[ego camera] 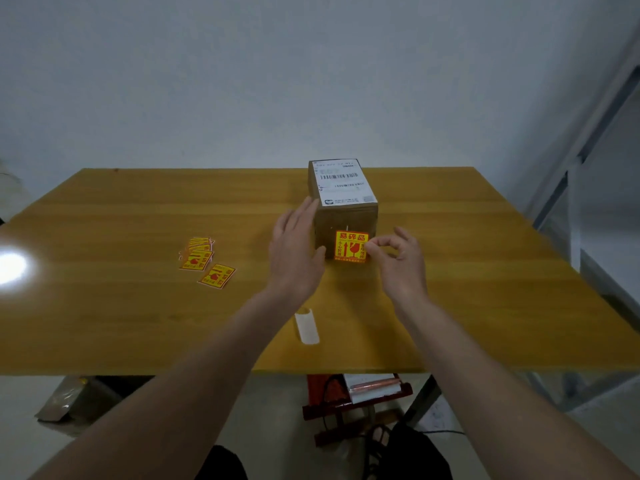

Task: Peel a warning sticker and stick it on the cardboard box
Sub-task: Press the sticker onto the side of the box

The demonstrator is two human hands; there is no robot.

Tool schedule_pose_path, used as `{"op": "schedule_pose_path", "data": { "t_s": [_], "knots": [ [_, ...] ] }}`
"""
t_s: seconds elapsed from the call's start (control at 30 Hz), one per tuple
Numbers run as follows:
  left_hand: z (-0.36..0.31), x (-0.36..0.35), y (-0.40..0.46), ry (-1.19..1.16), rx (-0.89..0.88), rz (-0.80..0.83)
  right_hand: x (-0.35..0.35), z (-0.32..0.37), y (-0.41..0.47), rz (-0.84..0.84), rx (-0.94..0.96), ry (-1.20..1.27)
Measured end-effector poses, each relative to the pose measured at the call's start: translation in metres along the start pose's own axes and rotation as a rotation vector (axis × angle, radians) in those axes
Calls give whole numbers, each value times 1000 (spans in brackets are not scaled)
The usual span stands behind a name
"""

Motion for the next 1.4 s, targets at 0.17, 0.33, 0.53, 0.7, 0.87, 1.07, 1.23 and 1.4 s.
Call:
{"op": "schedule_pose_path", "data": {
  "t_s": [0.17,0.33,0.53,0.7,0.87,1.07,1.23,1.4],
  "knots": [
    [-13,-23,38,76,-71,78,-9,-13,33,13,7,68],
    [-4,-41,48,-64,-138,145,-24,-19,54,44,34,115],
    [3,-44,52,-107,-195,54,-29,-25,66,26,39,113],
    [4,-44,54,-106,-197,-2,-28,-29,68,7,28,100],
    [5,-43,55,-112,-181,-23,-26,-28,71,-11,17,99],
    [4,-42,56,-121,-138,-52,-28,-29,72,-34,20,96],
    [3,-42,58,-108,-117,-83,-27,-29,72,-41,26,79],
    [2,-42,59,-56,-105,-105,-28,-29,72,-57,25,68]
  ]
}}
Point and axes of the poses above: each hand's wrist, its own y-axis towards the middle knuckle, its own x-axis out of the back of the hand, z = x × y, the point moved 9 cm from there along y, towards the middle knuckle, and after that the axes turned 4 degrees about x, right-handed, at the moved point
